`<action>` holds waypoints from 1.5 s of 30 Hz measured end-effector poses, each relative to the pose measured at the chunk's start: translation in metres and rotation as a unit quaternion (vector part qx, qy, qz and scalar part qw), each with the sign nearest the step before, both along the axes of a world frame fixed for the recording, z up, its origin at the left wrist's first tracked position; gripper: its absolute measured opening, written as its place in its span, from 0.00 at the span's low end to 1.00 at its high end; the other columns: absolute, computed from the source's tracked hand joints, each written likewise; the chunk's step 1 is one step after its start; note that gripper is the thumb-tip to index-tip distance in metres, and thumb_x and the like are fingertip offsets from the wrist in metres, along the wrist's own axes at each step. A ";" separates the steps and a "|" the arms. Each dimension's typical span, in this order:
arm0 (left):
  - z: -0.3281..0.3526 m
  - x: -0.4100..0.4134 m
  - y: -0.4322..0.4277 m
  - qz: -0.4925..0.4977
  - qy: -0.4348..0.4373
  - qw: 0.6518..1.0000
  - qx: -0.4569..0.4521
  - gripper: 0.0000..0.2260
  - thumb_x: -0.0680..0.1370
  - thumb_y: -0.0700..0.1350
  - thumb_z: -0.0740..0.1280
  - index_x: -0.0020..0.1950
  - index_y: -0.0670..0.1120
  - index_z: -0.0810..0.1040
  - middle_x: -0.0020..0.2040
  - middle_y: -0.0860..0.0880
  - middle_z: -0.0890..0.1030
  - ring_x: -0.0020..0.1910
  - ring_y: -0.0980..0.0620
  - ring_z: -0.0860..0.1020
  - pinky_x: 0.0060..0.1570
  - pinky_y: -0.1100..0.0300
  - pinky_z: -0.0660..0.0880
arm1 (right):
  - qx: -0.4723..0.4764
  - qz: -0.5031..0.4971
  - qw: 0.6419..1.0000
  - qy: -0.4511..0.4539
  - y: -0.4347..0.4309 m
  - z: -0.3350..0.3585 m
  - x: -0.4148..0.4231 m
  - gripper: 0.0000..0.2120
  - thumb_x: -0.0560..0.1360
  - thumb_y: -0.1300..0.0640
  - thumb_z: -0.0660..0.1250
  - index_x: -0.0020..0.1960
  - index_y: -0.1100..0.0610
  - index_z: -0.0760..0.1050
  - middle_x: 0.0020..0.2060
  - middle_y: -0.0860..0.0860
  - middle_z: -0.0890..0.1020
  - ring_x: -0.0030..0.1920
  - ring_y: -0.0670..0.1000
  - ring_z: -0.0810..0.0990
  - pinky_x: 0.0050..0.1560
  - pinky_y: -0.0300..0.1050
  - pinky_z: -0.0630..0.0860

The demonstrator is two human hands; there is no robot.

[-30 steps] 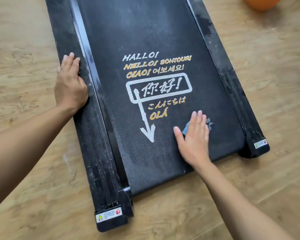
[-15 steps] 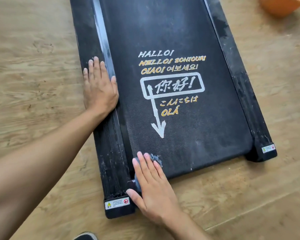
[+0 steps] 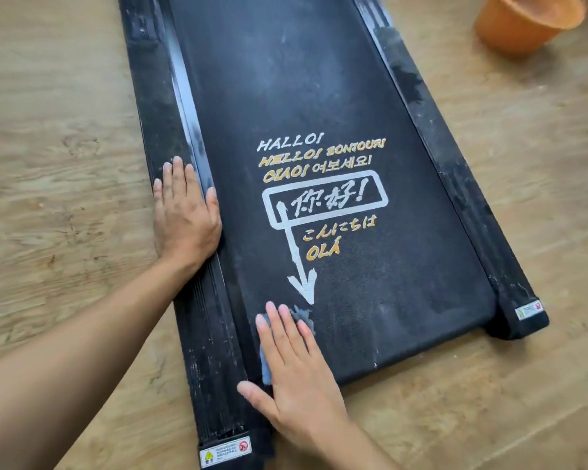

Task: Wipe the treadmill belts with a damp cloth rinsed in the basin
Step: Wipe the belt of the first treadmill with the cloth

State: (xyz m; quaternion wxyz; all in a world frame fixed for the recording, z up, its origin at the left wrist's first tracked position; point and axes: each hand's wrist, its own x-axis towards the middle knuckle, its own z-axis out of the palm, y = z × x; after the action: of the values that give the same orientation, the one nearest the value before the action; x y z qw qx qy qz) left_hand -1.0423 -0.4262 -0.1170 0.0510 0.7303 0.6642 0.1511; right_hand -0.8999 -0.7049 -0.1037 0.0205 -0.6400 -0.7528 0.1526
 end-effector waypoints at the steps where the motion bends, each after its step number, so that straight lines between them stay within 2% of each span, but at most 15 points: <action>1: 0.000 0.001 0.001 0.000 -0.003 1.000 0.002 0.28 0.88 0.52 0.53 0.83 0.36 0.60 0.85 0.38 0.57 0.85 0.41 0.54 0.83 0.44 0.49 | -0.005 0.001 1.000 -0.014 -0.026 -0.007 0.004 0.39 0.83 0.32 0.50 0.84 0.57 0.60 0.84 0.55 0.57 0.83 0.55 0.58 0.78 0.54 0.57; 4: 0.000 0.000 0.002 -0.001 -0.009 1.000 0.007 0.27 0.88 0.51 0.55 0.83 0.36 0.60 0.84 0.38 0.58 0.85 0.41 0.54 0.83 0.43 0.50 | -0.006 -0.045 0.998 -0.049 -0.055 -0.028 0.006 0.22 0.85 0.50 0.52 0.75 0.53 0.74 0.80 0.54 0.67 0.73 0.52 0.76 0.69 0.49 0.70; 6: -0.002 0.000 0.002 0.000 -0.009 1.000 0.007 0.27 0.88 0.51 0.55 0.83 0.37 0.61 0.85 0.39 0.58 0.85 0.42 0.54 0.83 0.44 0.50 | -0.019 -0.068 0.997 -0.022 -0.036 -0.029 0.001 0.25 0.85 0.44 0.52 0.75 0.53 0.75 0.79 0.53 0.70 0.73 0.53 0.76 0.68 0.49 0.71; 9: -0.005 0.000 0.000 0.001 -0.012 1.000 0.010 0.27 0.88 0.50 0.55 0.83 0.37 0.61 0.85 0.39 0.58 0.85 0.42 0.54 0.83 0.44 0.50 | 0.036 -0.053 0.997 -0.035 0.027 -0.012 0.004 0.43 0.80 0.26 0.50 0.81 0.57 0.66 0.82 0.55 0.65 0.81 0.55 0.63 0.75 0.54 0.61; 12: -0.007 -0.002 0.001 -0.001 -0.009 1.000 0.005 0.27 0.88 0.51 0.55 0.83 0.37 0.61 0.85 0.40 0.57 0.85 0.42 0.54 0.83 0.45 0.49 | 0.048 -0.068 0.996 -0.029 0.083 -0.003 0.017 0.45 0.81 0.26 0.47 0.86 0.56 0.51 0.85 0.53 0.50 0.85 0.53 0.45 0.80 0.55 0.48; 14: -0.007 -0.002 0.001 -0.001 -0.006 1.000 0.000 0.27 0.88 0.51 0.54 0.83 0.37 0.60 0.85 0.40 0.57 0.85 0.43 0.53 0.84 0.45 0.49 | 0.034 -0.063 0.997 -0.016 0.076 -0.001 0.024 0.46 0.81 0.25 0.48 0.86 0.56 0.48 0.85 0.53 0.47 0.85 0.52 0.42 0.81 0.54 0.45; 17: -0.006 -0.001 0.001 0.001 -0.004 1.000 -0.004 0.27 0.88 0.51 0.54 0.83 0.37 0.60 0.85 0.40 0.56 0.85 0.43 0.53 0.84 0.44 0.49 | -0.012 -0.058 0.998 -0.021 0.005 -0.005 0.035 0.42 0.81 0.28 0.52 0.83 0.57 0.62 0.83 0.55 0.60 0.82 0.56 0.60 0.77 0.54 0.58; 19: -0.004 -0.001 0.001 0.005 -0.005 1.000 -0.006 0.27 0.88 0.51 0.54 0.83 0.37 0.60 0.85 0.40 0.57 0.85 0.42 0.53 0.83 0.44 0.49 | -0.018 -0.082 0.995 -0.049 -0.042 -0.015 0.045 0.27 0.85 0.43 0.52 0.77 0.55 0.72 0.80 0.55 0.67 0.74 0.55 0.75 0.71 0.52 0.67; 21: -0.003 0.001 0.000 0.007 -0.006 1.000 -0.005 0.27 0.88 0.51 0.55 0.83 0.37 0.60 0.85 0.39 0.57 0.85 0.42 0.53 0.83 0.44 0.49 | 0.010 -0.095 0.994 -0.055 -0.061 -0.021 0.052 0.25 0.83 0.48 0.54 0.76 0.54 0.73 0.80 0.55 0.67 0.71 0.54 0.78 0.69 0.51 0.69; 24: -0.002 0.000 -0.001 0.006 -0.007 1.000 -0.004 0.27 0.88 0.51 0.54 0.83 0.37 0.60 0.85 0.40 0.57 0.85 0.42 0.53 0.84 0.45 0.49 | 0.027 -0.074 0.996 -0.043 -0.029 -0.016 0.061 0.43 0.78 0.29 0.58 0.81 0.59 0.66 0.82 0.57 0.63 0.81 0.57 0.63 0.75 0.56 0.62; 28: -0.004 -0.001 0.000 0.002 -0.007 1.000 -0.007 0.27 0.88 0.51 0.53 0.83 0.37 0.60 0.85 0.40 0.56 0.85 0.42 0.53 0.84 0.45 0.48 | 0.014 -0.124 0.992 -0.035 0.052 -0.002 0.073 0.46 0.80 0.25 0.43 0.86 0.55 0.43 0.85 0.51 0.41 0.84 0.50 0.37 0.82 0.53 0.42; 30: -0.005 -0.001 0.000 0.000 -0.007 1.000 -0.004 0.27 0.88 0.52 0.53 0.83 0.37 0.59 0.85 0.40 0.56 0.85 0.42 0.53 0.84 0.45 0.48 | -0.004 -0.130 0.991 -0.023 0.044 -0.001 0.074 0.46 0.80 0.25 0.44 0.86 0.55 0.43 0.85 0.51 0.40 0.84 0.51 0.37 0.82 0.53 0.41; 36: -0.007 0.000 0.002 0.002 -0.005 1.000 0.014 0.29 0.87 0.53 0.52 0.82 0.36 0.61 0.84 0.38 0.59 0.84 0.40 0.55 0.83 0.43 0.51 | -0.034 -0.063 0.996 -0.056 -0.047 -0.003 0.098 0.48 0.78 0.25 0.56 0.83 0.60 0.60 0.84 0.57 0.57 0.83 0.59 0.58 0.77 0.58 0.58; 42: -0.009 -0.002 0.002 0.000 -0.007 1.000 0.010 0.27 0.88 0.52 0.53 0.83 0.36 0.61 0.84 0.38 0.58 0.84 0.41 0.54 0.83 0.44 0.49 | -0.016 -0.112 0.991 -0.070 0.061 -0.002 0.127 0.46 0.80 0.25 0.45 0.86 0.53 0.39 0.85 0.50 0.38 0.83 0.50 0.34 0.83 0.54 0.40; 45: -0.011 -0.003 0.003 -0.007 -0.014 1.000 0.008 0.29 0.87 0.54 0.51 0.83 0.36 0.61 0.85 0.38 0.57 0.85 0.41 0.54 0.83 0.44 0.49 | -0.035 -0.116 0.991 -0.048 0.054 0.002 0.135 0.46 0.80 0.26 0.45 0.85 0.53 0.37 0.84 0.50 0.36 0.83 0.50 0.33 0.82 0.53 0.36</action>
State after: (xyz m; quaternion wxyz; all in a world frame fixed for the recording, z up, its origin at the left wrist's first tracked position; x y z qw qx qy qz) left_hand -1.0453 -0.4232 -0.1279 0.0553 0.7334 0.6569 0.1660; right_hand -0.7654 -0.6505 -0.1022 -0.0202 -0.7301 -0.6676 0.1444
